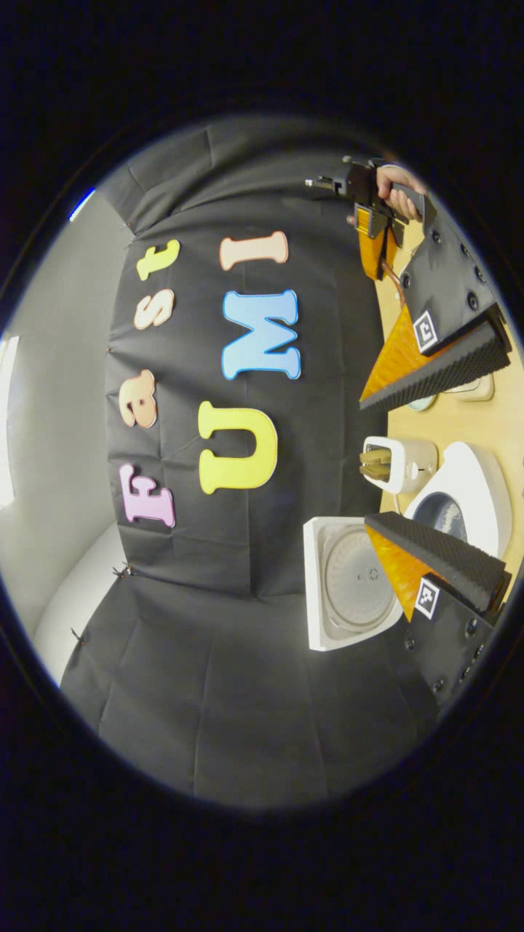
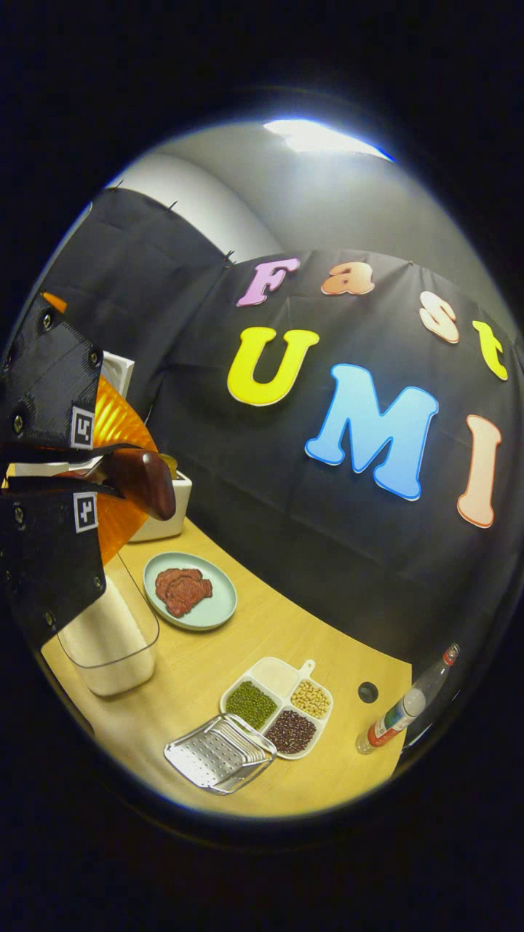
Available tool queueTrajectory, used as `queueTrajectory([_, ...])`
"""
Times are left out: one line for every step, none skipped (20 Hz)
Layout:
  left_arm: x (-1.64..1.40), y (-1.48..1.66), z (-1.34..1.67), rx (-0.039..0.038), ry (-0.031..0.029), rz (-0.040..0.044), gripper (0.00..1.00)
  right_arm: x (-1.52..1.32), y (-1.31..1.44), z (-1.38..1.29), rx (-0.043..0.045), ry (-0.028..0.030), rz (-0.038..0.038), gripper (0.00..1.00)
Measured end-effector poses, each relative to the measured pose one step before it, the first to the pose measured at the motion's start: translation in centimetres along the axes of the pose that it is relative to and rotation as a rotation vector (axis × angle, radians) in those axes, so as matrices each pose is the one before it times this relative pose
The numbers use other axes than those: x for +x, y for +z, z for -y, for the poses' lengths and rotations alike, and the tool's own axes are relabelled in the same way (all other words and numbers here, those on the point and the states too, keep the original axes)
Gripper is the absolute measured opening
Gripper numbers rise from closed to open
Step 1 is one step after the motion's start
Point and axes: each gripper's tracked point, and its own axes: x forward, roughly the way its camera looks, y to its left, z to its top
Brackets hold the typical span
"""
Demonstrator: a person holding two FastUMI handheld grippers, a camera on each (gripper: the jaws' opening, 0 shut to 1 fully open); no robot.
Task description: Close the left gripper, press the button to open the rice cooker; take a wooden spoon from the chopstick holder with the right hand, scoop a spoonful of rice and pour it into the rice cooker, then put the wooden spoon back into the chopstick holder.
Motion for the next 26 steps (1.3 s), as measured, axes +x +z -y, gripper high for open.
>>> queueTrajectory([0.292, -0.070, 0.018, 0.00658, -0.00798, -0.00033, 0.96, -0.094, 0.026, -0.573, 0.00748, 0.01167, 0.00673, 0.07])
queueTrajectory([0.071, 0.106, 0.006, 0.00091, -0.00678, 0.00165, 0.96, 0.026, 0.021, -0.469, 0.00013, 0.00847, 0.00211, 0.07])
queueTrajectory([-0.098, 0.130, -0.060, -0.00235, -0.00684, 0.00468, 0.96, 0.085, -0.082, -0.462, -0.00119, 0.00483, 0.00333, 0.07])
queueTrajectory([-0.044, 0.229, -0.165, -0.00209, -0.00458, 0.00531, 0.96, -0.077, -0.030, -0.541, -0.00214, 0.00799, 0.00274, 0.07])
queueTrajectory([0.016, 0.048, -0.177, -0.00248, -0.00362, 0.00469, 0.96, 0.056, -0.156, -0.512, -0.00551, 0.00373, 0.00161, 0.07])
queueTrajectory([-0.165, 0.098, -0.220, -0.00271, -0.00364, 0.00326, 0.96, 0.141, -0.330, -0.311, -0.00560, 0.00205, -0.00332, 0.07])
queueTrajectory([-0.220, -0.180, -0.362, -0.00175, -0.00223, 0.00052, 0.96, 0.198, -0.398, -0.341, -0.00254, 0.00257, -0.00369, 0.07])
queueTrajectory([-0.142, -0.049, -0.392, -0.00010, -0.00371, -0.00002, 0.96, 0.276, -0.370, -0.406, 0.00035, 0.00541, -0.00406, 0.07])
queueTrajectory([-0.203, 0.087, -0.295, -0.00070, -0.00806, 0.00609, 0.96, 0.268, -0.434, -0.336, 0.00240, 0.00649, -0.00387, 0.07])
queueTrajectory([-0.153, 0.254, -0.421, -0.00068, -0.00256, 0.00654, 0.96, 0.424, -0.300, -0.290, 0.00403, 0.00481, 0.00144, 0.07])
queueTrajectory([-0.230, -0.056, -0.522, 0.00248, 0.00053, 0.00199, 0.96, 0.301, -0.464, -0.323, 0.00303, 0.00548, -0.00226, 0.07])
queueTrajectory([-0.152, 0.053, -0.556, 0.00377, 0.00146, 0.00046, 0.96, 0.297, -0.474, -0.243, 0.00351, 0.00459, -0.00261, 0.07])
queueTrajectory([-2.217, -0.870, -0.444, 0.00263, 0.00507, -0.00042, 0.96, 0.365, -0.541, -0.347, 0.00213, 0.00368, -0.00635, 0.07])
queueTrajectory([-0.119, -0.048, -0.625, -0.00033, 0.00474, -0.00003, 0.96, 0.350, -0.589, -0.303, 0.00343, 0.00410, -0.00948, 0.07])
queueTrajectory([-0.238, -0.021, -0.617, -0.00216, 0.00639, -0.00024, 0.96, 0.291, -0.456, -0.269, 0.00043, 0.00380, -0.00693, 0.07])
queueTrajectory([-0.119, 0.037, -0.572, -0.00270, 0.00525, 0.00152, 0.96, 0.416, -0.545, -0.300, -0.00215, 0.00228, -0.00830, 0.07])
queueTrajectory([-0.147, -0.101, -0.657, -0.00275, 0.00657, -0.00028, 0.96, 0.389, -0.395, -0.282, -0.00115, 0.00291, -0.00525, 0.07])
queueTrajectory([-0.070, -0.115, -0.569, -0.00291, 0.00447, -0.00133, 0.96, 0.515, -0.427, -0.325, -0.00197, 0.00383, -0.00667, 0.07])
queueTrajectory([-0.172, -0.126, -0.592, -0.00137, 0.00578, -0.00133, 0.96, 0.536, -0.604, -0.377, -0.00100, 0.00557, -0.00887, 0.07])
queueTrajectory([-0.073, -0.191, -0.568, -0.00065, 0.00492, -0.00194, 0.96, 0.530, -0.478, -0.306, -0.00184, 0.00558, -0.00894, 0.07])
queueTrajectory([-0.192, -0.179, -0.613, 0.00022, 0.00520, -0.00111, 0.96, 0.553, -0.588, -0.249, -0.00250, 0.00254, -0.00928, 0.07])
queueTrajectory([-0.207, -0.030, -0.523, 0.00087, 0.00492, 0.00374, 0.96, 0.760, -0.558, -0.227, -0.00523, 0.00275, -0.01044, 0.07])
queueTrajectory([-0.057, -0.045, -0.513, -0.00128, 0.00283, 0.00132, 0.96, 0.537, -0.562, -0.302, -0.00349, 0.00287, -0.01067, 0.07])
queueTrajectory([0.016, -0.005, -0.517, -0.00170, 0.00430, -0.00013, 0.96, 0.813, -0.582, -0.243, -0.00420, 0.00338, -0.01309, 0.07])
queueTrajectory([-0.149, -0.171, -0.536, -0.00279, 0.00678, -0.00246, 0.96, 0.606, -0.591, -0.265, -0.00115, 0.00263, -0.01254, 0.07])
queueTrajectory([-0.078, -0.051, -0.586, -0.00265, 0.00894, -0.00031, 0.96, 0.896, -0.563, -0.255, -0.00335, 0.00416, -0.01395, 0.07])
